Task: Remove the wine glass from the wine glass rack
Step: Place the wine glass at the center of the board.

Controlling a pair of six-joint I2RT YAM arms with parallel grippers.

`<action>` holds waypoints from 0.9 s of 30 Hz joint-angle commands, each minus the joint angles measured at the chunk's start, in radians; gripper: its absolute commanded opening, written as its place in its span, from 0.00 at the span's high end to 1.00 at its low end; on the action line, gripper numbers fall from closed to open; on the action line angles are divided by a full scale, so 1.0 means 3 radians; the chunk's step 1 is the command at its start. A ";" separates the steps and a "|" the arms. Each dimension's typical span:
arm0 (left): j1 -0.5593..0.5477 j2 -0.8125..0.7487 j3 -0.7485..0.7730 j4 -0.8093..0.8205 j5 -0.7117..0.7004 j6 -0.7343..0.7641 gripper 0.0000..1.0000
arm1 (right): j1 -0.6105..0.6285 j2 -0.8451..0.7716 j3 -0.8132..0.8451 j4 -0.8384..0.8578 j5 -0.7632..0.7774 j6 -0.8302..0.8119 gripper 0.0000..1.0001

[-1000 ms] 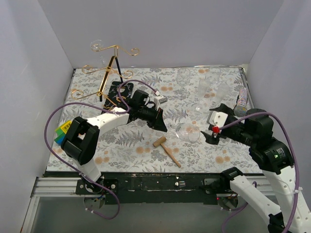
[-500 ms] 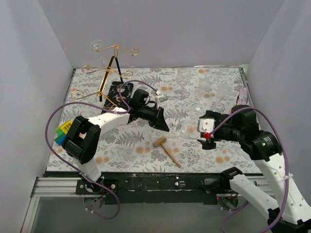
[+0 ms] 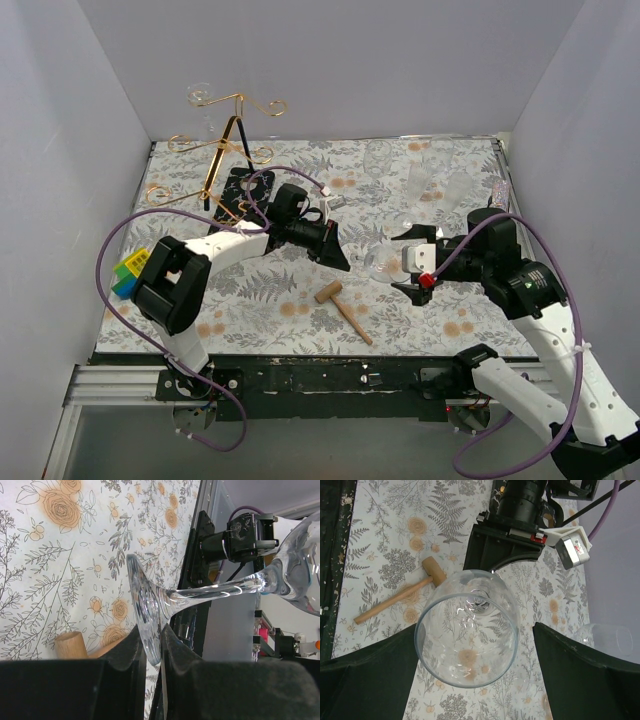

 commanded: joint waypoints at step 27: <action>0.0043 0.0089 0.0170 0.0270 -0.0044 -0.0296 0.50 | 0.0107 0.0197 -0.0076 0.0827 0.0249 0.0650 0.47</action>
